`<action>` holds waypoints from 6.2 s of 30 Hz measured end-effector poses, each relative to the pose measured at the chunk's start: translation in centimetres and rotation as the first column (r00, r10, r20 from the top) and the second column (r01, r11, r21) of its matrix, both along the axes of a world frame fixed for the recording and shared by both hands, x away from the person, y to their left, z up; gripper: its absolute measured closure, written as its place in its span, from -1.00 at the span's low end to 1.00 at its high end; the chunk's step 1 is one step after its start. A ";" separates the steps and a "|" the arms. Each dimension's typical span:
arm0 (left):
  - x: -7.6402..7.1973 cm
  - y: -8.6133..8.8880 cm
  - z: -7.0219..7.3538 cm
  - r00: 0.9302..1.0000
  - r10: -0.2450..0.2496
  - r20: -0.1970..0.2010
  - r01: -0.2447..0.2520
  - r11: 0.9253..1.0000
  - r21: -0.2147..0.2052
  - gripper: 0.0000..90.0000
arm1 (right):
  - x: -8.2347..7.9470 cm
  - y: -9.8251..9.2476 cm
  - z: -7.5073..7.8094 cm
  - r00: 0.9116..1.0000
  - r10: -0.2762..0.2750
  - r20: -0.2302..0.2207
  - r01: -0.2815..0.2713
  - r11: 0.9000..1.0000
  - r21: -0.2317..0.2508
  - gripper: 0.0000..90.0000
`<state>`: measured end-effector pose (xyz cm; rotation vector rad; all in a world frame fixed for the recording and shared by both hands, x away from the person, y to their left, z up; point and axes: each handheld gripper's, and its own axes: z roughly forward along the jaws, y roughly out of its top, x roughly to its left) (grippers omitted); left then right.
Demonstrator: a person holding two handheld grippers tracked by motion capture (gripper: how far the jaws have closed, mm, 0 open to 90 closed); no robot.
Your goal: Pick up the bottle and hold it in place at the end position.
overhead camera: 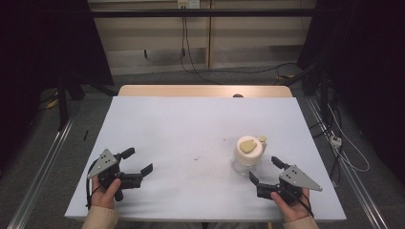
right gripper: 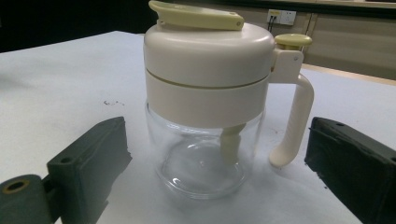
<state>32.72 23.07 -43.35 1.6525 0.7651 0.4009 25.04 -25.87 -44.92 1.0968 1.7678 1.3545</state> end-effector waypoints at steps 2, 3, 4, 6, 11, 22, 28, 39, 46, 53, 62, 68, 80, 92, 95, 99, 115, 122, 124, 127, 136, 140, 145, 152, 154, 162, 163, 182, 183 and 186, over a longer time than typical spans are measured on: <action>0.0 0.0 0.0 1.000 -0.002 0.001 0.002 1.000 0.001 -0.93 | 0.0 0.1 0.0 1.000 0.002 -0.001 -0.002 1.000 0.006 -0.89; 0.0 0.0 0.0 1.000 -0.002 0.001 0.002 1.000 0.001 -0.93 | 0.0 0.1 0.0 1.000 0.004 -0.001 -0.004 1.000 0.006 -0.89; 0.0 0.0 0.0 1.000 -0.002 0.004 0.002 1.000 0.000 -0.93 | 0.1 0.1 0.1 1.000 0.003 0.000 -0.003 1.000 0.005 -0.89; 0.0 0.1 0.0 1.000 -0.001 0.005 0.001 1.000 -0.004 -0.93 | 0.1 0.2 0.1 1.000 0.005 0.001 -0.005 1.000 0.002 -0.89; 0.3 -0.2 0.0 1.000 0.004 0.002 -0.004 1.000 -0.010 -0.93 | 0.3 0.2 0.0 1.000 0.009 0.001 -0.009 1.000 -0.004 -0.90; 0.7 -0.8 -0.1 1.000 -0.013 -0.002 0.013 1.000 -0.002 -0.93 | 1.1 0.6 0.2 1.000 0.001 -0.003 -0.001 1.000 -0.002 -0.91; 0.7 -0.9 -0.1 1.000 -0.012 0.000 0.012 1.000 -0.003 -0.93 | 2.0 1.2 0.0 1.000 -0.008 -0.026 0.008 1.000 -0.005 -0.92; 0.9 -1.1 -0.3 1.000 -0.028 -0.005 0.028 1.000 0.000 -0.93 | 3.3 1.7 -0.3 0.997 -0.030 -0.067 0.033 0.998 0.053 -0.93; 1.0 -1.1 -0.4 0.999 -0.038 -0.005 0.038 0.999 0.004 -0.93 | 3.7 2.0 -0.5 0.997 -0.015 -0.072 0.019 0.998 0.058 -0.92; 1.0 -1.1 -0.4 0.999 -0.040 -0.004 0.040 0.999 0.007 -0.93 | 4.5 2.5 -0.5 0.998 -0.008 -0.066 0.012 0.998 0.060 -0.91; 1.3 -1.2 -0.5 0.999 -0.040 -0.007 0.040 0.999 -0.005 -0.93 | 5.2 2.8 -0.6 0.997 -0.007 -0.072 0.012 0.997 0.073 -0.91; 1.4 -1.3 -0.5 0.999 -0.041 -0.013 0.041 0.999 -0.019 -0.92 | 5.6 3.0 -0.6 0.998 -0.017 -0.066 0.023 0.996 0.088 -0.92; 1.5 -1.3 -0.6 0.999 -0.038 -0.012 0.038 0.999 -0.002 -0.92 | 6.7 3.7 -0.7 0.997 -0.028 -0.073 0.035 0.995 0.091 -0.90; 1.5 -1.3 -0.8 0.999 -0.050 -0.011 0.050 0.999 0.003 -0.92 | 6.9 3.6 -0.6 0.996 -0.025 -0.082 0.034 0.994 0.105 -0.87; 1.6 -1.3 -0.8 0.999 -0.048 -0.012 0.048 0.999 -0.002 -0.92 | 6.9 3.6 -0.6 0.996 -0.021 -0.087 0.030 0.994 0.103 -0.87; 1.6 -1.3 -0.8 0.999 -0.044 -0.011 0.044 0.999 -0.008 -0.92 | 6.8 3.4 -0.5 0.996 -0.018 -0.090 0.028 0.993 0.119 -0.87; 1.7 -1.5 -0.7 0.999 -0.047 -0.006 0.047 0.999 -0.014 -0.92 | 7.5 4.0 0.9 0.999 0.002 -0.032 0.002 0.990 0.143 -0.86; 1.7 -1.4 -0.7 0.999 -0.045 -0.004 0.045 0.999 -0.015 -0.92 | 8.3 4.5 1.1 1.000 -0.005 -0.021 0.009 0.985 0.170 -0.86; 1.7 -1.4 -0.7 0.999 -0.045 -0.004 0.045 0.999 -0.016 -0.92 | 8.6 4.8 1.2 1.000 -0.003 -0.015 0.006 0.985 0.173 -0.86; 1.7 -1.4 -0.7 0.999 -0.046 -0.002 0.046 0.999 -0.018 -0.92 | 8.9 5.2 1.3 1.000 -0.001 -0.002 0.001 0.985 0.172 -0.86; 1.7 -1.3 -0.6 0.999 -0.039 0.000 0.039 0.999 -0.026 -0.92 | 9.8 6.5 1.4 1.000 0.012 -0.001 -0.011 0.984 0.176 -0.86; 1.7 -1.2 -0.6 0.999 -0.038 0.001 0.038 0.999 -0.027 -0.92 | 10.2 7.2 1.3 1.000 0.020 -0.004 -0.019 0.987 0.158 -0.86; 1.8 -1.2 -0.6 0.999 -0.037 0.003 0.037 0.999 -0.028 -0.92 | 10.6 8.0 1.3 1.000 0.030 -0.004 -0.029 0.989 0.144 -0.86; 1.7 -1.1 -0.6 0.999 -0.036 0.005 0.036 0.999 -0.029 -0.92 | 11.0 8.5 1.3 0.999 0.035 -0.007 -0.033 0.989 0.142 -0.86; 1.7 -1.2 -0.5 0.999 -0.032 0.002 0.032 0.999 -0.034 -0.92 | 11.2 8.7 1.4 0.999 0.036 -0.007 -0.035 0.990 0.134 -0.86; 1.7 -1.2 -0.6 0.999 -0.034 0.002 0.035 0.999 -0.034 -0.92 | 11.8 9.5 1.4 0.999 0.043 -0.010 -0.042 0.991 0.129 -0.86; 1.7 -1.2 -0.6 0.999 -0.035 0.002 0.035 0.999 -0.035 -0.92 | 11.9 9.6 1.5 0.999 0.043 -0.011 -0.042 0.991 0.130 -0.86; 1.7 -1.1 -0.5 0.999 -0.036 0.002 0.037 0.999 -0.040 -0.92 | 13.5 10.7 1.8 0.999 0.035 -0.013 -0.033 0.993 0.117 -0.86; 1.7 -1.1 -0.5 0.999 -0.036 0.002 0.036 0.999 -0.040 -0.92 | 13.5 10.7 1.8 0.999 0.035 -0.013 -0.033 0.993 0.116 -0.86; 1.7 -1.1 -0.5 0.999 -0.037 0.001 0.037 0.999 -0.040 -0.92 | 13.7 10.9 1.9 0.999 0.034 -0.016 -0.032 0.993 0.116 -0.86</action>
